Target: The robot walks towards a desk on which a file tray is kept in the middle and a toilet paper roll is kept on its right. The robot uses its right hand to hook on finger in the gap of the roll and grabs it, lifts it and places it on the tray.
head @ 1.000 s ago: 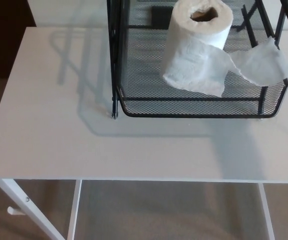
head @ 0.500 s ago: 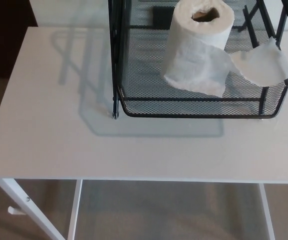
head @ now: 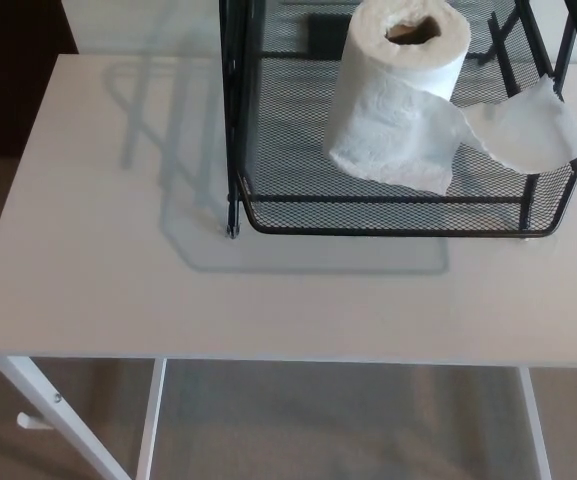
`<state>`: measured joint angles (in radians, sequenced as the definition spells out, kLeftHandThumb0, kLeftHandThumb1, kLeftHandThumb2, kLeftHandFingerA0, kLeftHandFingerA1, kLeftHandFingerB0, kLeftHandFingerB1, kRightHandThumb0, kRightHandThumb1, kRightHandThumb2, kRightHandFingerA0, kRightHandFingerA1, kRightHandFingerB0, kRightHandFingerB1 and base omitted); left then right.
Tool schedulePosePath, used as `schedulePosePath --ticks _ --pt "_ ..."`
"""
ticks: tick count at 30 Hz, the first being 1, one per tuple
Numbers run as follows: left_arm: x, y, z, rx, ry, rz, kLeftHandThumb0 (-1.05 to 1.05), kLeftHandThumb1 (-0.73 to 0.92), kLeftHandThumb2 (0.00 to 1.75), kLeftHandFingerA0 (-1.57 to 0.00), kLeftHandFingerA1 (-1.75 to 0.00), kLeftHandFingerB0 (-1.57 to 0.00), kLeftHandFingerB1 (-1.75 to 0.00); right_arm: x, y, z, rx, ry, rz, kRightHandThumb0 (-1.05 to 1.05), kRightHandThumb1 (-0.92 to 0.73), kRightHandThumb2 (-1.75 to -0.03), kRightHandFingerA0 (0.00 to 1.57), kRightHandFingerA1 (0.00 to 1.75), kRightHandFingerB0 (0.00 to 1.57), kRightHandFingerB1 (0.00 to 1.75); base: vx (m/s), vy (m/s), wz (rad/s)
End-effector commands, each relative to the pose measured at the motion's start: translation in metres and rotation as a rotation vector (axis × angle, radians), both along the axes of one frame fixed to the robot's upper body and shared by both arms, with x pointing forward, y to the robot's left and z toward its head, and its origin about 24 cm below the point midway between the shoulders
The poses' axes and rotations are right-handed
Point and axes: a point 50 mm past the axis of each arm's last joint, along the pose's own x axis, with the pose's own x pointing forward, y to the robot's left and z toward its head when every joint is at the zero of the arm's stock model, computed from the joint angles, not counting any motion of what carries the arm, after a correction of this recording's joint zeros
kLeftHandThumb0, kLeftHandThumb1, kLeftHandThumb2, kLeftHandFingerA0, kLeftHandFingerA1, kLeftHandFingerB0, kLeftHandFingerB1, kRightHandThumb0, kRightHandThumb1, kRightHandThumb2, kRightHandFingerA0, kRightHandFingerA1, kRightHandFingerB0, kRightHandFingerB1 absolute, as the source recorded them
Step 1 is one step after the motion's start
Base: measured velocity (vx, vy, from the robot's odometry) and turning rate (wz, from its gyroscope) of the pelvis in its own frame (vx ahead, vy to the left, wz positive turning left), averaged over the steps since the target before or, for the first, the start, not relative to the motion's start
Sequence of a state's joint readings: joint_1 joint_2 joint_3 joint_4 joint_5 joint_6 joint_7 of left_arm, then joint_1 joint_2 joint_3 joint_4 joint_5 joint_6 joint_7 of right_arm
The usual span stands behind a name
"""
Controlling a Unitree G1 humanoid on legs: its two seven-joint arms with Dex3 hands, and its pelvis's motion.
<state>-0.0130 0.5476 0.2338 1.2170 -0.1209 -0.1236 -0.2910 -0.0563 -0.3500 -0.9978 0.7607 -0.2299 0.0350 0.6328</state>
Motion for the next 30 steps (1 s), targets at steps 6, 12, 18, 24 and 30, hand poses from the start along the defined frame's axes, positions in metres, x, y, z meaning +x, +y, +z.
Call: schedulePosePath --ticks 6,12,18,24,30 --pt "-0.006 0.009 0.005 0.072 0.084 -0.053 -0.91 0.88 0.67 -0.51 -0.80 -0.31 -0.64 -0.060 0.029 -0.075 0.032 0.415 -0.260 -0.76 -0.69 -0.61 0.12 0.68 0.01 0.28 0.00 0.000 0.00" --pt "-0.008 0.009 0.004 0.042 0.075 -0.031 -0.95 0.83 0.67 -0.48 -0.84 -0.27 -0.66 -0.057 0.029 -0.075 0.026 0.415 -0.260 -0.76 -0.69 -0.61 0.12 0.68 0.01 0.28 0.00 0.000 0.00" --pt "-0.008 0.009 0.005 0.054 0.086 -0.044 -0.89 0.87 0.67 -0.47 -0.77 -0.28 -0.59 -0.059 0.029 -0.076 0.019 0.422 -0.265 -0.76 -0.69 -0.61 0.12 0.68 0.01 0.28 0.00 0.000 0.00" --pt "-0.008 0.010 0.005 0.045 0.079 -0.025 -0.91 0.86 0.66 -0.47 -0.80 -0.28 -0.62 -0.056 0.030 -0.076 0.015 0.420 -0.266 -0.76 -0.69 -0.61 0.12 0.68 0.01 0.28 0.00 0.000 0.00" --pt "-0.009 0.008 0.003 0.031 0.081 -0.022 -0.89 0.88 0.67 -0.44 -0.78 -0.26 -0.59 -0.055 0.028 -0.075 0.007 0.421 -0.267 -0.76 -0.69 -0.61 0.12 0.68 0.01 0.28 0.00 0.000 0.00"
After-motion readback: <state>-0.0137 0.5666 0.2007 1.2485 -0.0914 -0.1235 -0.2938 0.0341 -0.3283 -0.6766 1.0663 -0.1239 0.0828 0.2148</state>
